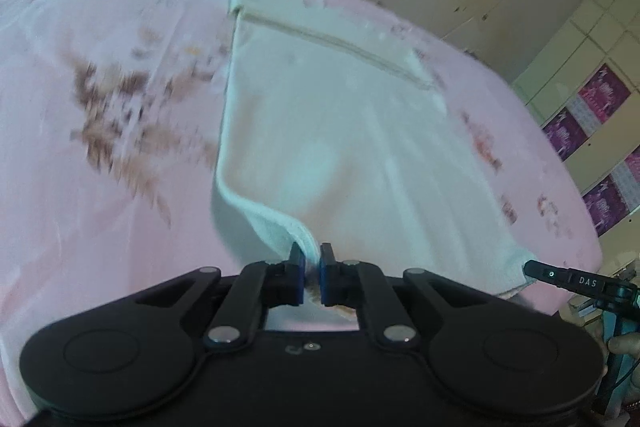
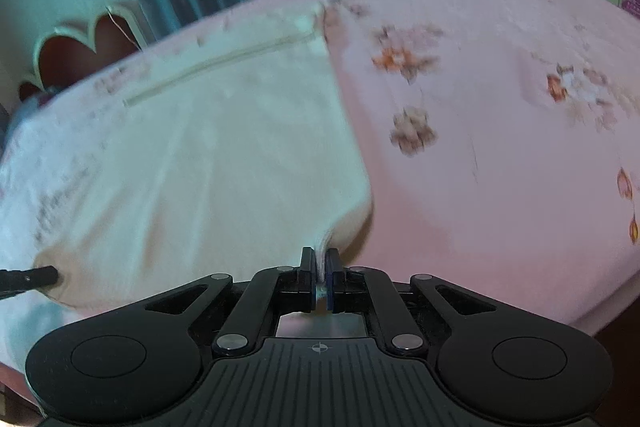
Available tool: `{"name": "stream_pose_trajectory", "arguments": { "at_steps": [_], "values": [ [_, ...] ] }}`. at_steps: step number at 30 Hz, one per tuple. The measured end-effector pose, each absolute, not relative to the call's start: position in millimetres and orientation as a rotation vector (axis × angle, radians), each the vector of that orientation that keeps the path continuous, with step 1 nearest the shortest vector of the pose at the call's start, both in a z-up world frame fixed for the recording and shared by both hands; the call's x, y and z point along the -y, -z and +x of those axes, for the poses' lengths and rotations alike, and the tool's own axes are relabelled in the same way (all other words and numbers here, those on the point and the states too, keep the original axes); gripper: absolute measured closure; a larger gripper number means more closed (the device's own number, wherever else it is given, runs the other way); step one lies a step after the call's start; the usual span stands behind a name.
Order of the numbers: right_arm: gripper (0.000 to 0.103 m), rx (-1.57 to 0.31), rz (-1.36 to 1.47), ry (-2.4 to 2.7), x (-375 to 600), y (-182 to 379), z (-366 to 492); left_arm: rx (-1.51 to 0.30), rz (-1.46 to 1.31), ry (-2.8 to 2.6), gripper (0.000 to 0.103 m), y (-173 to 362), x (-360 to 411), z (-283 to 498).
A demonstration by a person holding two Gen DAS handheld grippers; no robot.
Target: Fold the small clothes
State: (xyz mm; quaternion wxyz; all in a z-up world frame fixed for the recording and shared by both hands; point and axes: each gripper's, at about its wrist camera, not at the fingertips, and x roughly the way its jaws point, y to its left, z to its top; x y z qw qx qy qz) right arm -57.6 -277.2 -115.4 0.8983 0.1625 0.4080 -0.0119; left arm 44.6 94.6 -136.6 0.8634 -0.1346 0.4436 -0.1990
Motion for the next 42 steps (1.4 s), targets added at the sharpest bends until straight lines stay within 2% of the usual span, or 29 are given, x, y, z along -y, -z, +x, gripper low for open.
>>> {"name": "stream_pose_trajectory", "arguments": {
  "at_steps": [8, 19, 31, 42],
  "values": [
    [0.099, -0.731, 0.367, -0.030, 282, 76, -19, -0.777, -0.317, 0.394, 0.097, 102, -91, 77],
    [0.100, -0.631, 0.392, -0.044, 311, 53, 83, -0.686, -0.360, 0.358, 0.097, 77, -79, 168],
    [0.100, -0.619, 0.434, -0.045, 344, 66, 233, -0.656, -0.368, 0.278, 0.097, 81, -56, 287],
    [0.100, -0.684, 0.484, -0.016, 362, 102, 349, -0.704, -0.384, 0.180, 0.097, 111, -46, 385]
  ]
}}
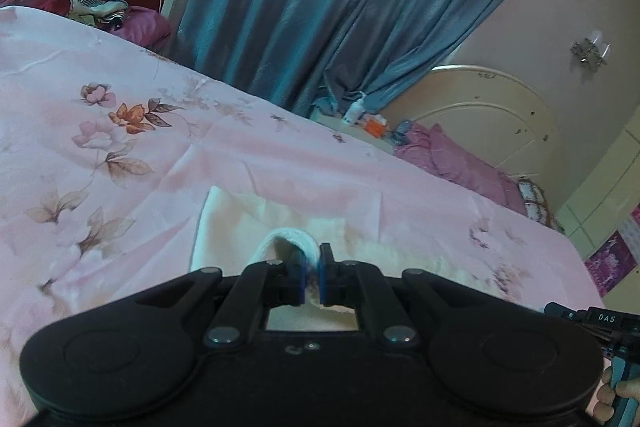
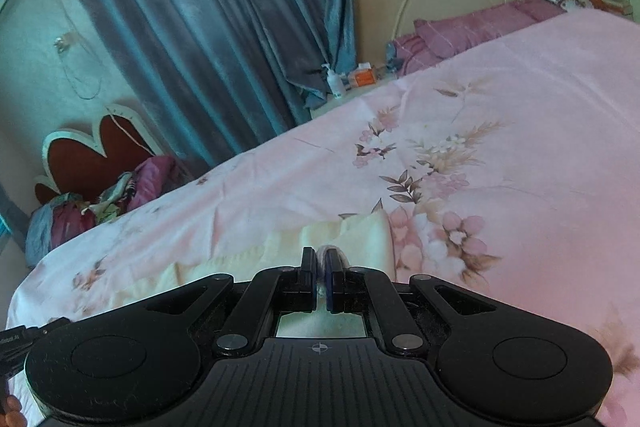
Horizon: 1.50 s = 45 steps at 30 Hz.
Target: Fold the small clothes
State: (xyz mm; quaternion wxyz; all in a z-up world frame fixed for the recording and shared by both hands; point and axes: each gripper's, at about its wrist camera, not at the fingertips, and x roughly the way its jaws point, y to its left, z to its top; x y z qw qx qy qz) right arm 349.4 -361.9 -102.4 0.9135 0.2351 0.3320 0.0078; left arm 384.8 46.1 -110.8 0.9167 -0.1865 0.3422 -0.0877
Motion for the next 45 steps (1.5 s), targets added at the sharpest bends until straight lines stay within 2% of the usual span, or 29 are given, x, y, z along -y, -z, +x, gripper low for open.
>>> {"name": "stream_pose_trajectory", "arguments": {
  "at_steps": [17, 19, 20, 21, 22, 23, 26, 29, 43, 44, 45],
  "values": [
    [0.100, -0.773, 0.464, 0.023, 369, 156, 428, -0.799, -0.341, 0.103, 0.096, 147, -26, 453],
    [0.099, -0.760, 0.462, 0.011, 370, 153, 428, -0.799, -0.336, 0.092, 0.082, 146, -26, 453],
    [0.099, -0.755, 0.454, 0.007, 371, 151, 427, -0.797, -0.324, 0.077, 0.060, 144, -28, 452],
    [0.099, -0.748, 0.453, -0.001, 372, 148, 426, -0.795, -0.314, 0.063, 0.030, 142, -31, 452],
    [0.099, -0.742, 0.456, -0.013, 374, 146, 425, -0.784, -0.316, 0.048, 0.020, 139, -35, 449],
    [0.099, -0.737, 0.457, -0.022, 376, 143, 423, -0.760, -0.319, 0.046, 0.018, 135, -40, 444],
    [0.099, -0.721, 0.447, -0.043, 381, 139, 418, -0.735, -0.273, 0.085, 0.022, 127, -50, 436],
    [0.099, -0.728, 0.439, -0.081, 384, 140, 416, -0.736, -0.196, 0.162, 0.022, 126, -48, 434],
    [0.097, -0.789, 0.363, -0.157, 375, 157, 413, -0.850, -0.102, 0.252, 0.034, 163, -26, 455],
    [0.093, -0.790, 0.355, -0.156, 375, 157, 413, -0.853, -0.097, 0.254, 0.033, 164, -25, 454],
    [0.063, -0.784, 0.351, -0.151, 375, 157, 412, -0.853, -0.095, 0.254, 0.033, 164, -26, 454]
  ]
}}
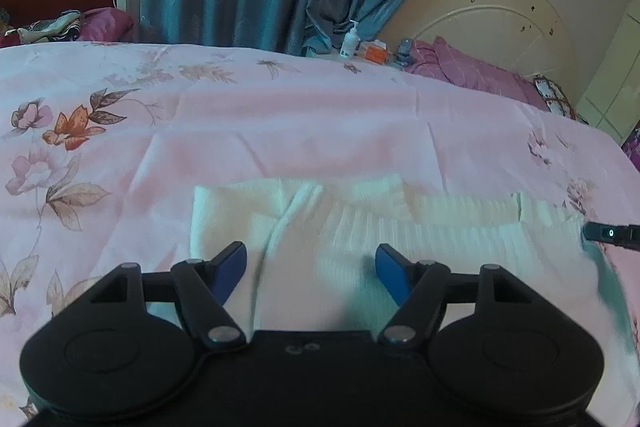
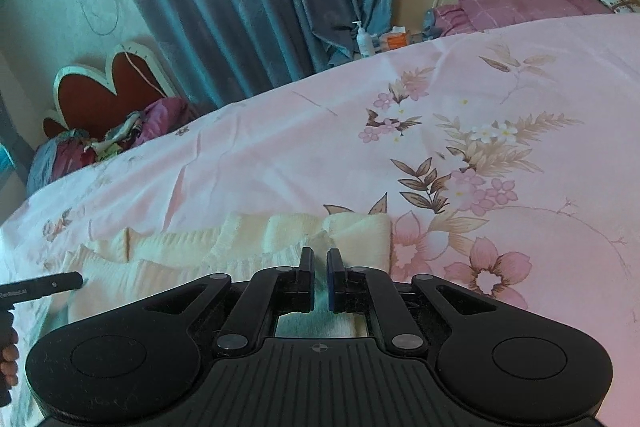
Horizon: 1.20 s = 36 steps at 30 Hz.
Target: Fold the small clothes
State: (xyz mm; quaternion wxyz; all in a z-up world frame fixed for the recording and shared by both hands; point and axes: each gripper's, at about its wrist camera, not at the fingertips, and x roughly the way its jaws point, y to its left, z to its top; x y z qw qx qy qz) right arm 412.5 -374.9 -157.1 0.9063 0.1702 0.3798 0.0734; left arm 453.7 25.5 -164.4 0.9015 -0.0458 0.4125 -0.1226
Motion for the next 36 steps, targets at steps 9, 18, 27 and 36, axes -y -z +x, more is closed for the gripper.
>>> {"name": "stream_pose_trajectory", "arguments": {
  "at_steps": [9, 18, 27, 36],
  "values": [
    [0.044, -0.780, 0.319, -0.168, 369, 163, 414, -0.847, -0.091, 0.293, 0.042, 162, -24, 452],
    [0.098, -0.823, 0.248, -0.187, 355, 165, 414, -0.845, -0.063, 0.338, 0.097, 167, -23, 458],
    [0.099, -0.667, 0.252, -0.134, 352, 135, 411, -0.664, -0.152, 0.265, 0.100, 143, -40, 449],
    [0.098, -0.774, 0.254, -0.067, 351, 178, 435, -0.743, -0.089, 0.204, 0.097, 180, -36, 454]
  ]
}}
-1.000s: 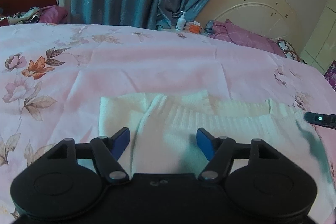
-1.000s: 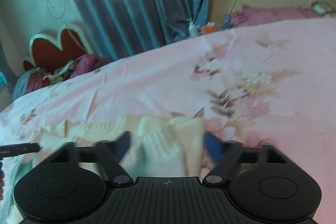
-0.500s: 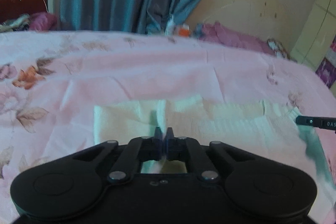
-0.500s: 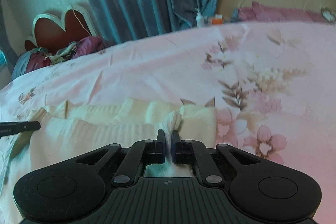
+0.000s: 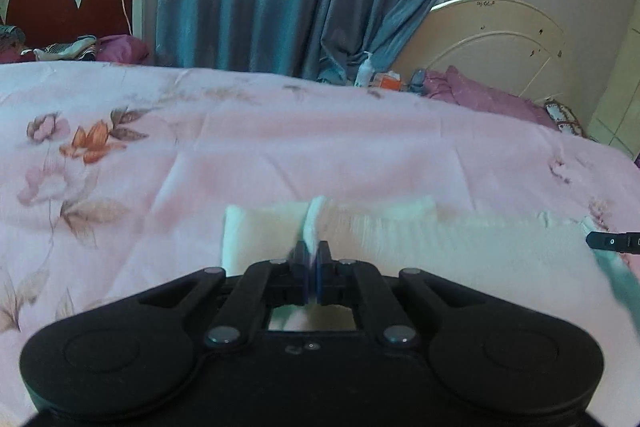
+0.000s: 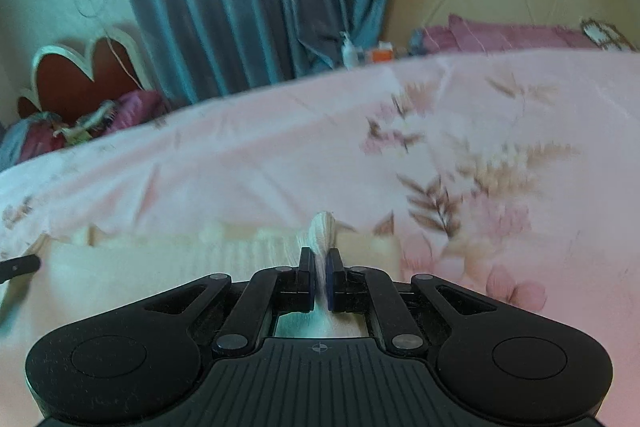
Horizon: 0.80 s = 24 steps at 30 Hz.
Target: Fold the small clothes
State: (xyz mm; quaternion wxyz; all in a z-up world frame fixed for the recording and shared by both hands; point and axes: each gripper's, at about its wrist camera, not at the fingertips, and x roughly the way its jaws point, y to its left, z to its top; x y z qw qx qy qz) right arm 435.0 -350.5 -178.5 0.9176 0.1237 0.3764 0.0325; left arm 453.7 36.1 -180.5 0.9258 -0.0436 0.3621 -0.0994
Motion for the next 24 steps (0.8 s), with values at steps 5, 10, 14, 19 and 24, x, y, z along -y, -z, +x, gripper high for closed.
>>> {"name": "stream_pose_trajectory", "arguments": {
  "at_steps": [5, 10, 14, 19, 24],
  "values": [
    [0.098, -0.744, 0.251, -0.040, 353, 166, 428, -0.748, -0.073, 0.190, 0.069, 172, -37, 453],
    [0.092, -0.713, 0.263, -0.053, 354, 149, 413, -0.696, -0.066, 0.157, 0.035, 157, -43, 434],
    [0.052, -0.679, 0.259, -0.066, 348, 140, 395, -0.659, -0.060, 0.166, 0.035, 144, -43, 414],
    [0.052, -0.694, 0.218, -0.106, 321, 135, 378, -0.625, -0.029, 0.246, 0.035, 134, -21, 390],
    [0.060, -0.719, 0.154, -0.192, 277, 139, 362, -0.680, -0.012, 0.299, 0.035, 149, 8, 379]
  ]
}}
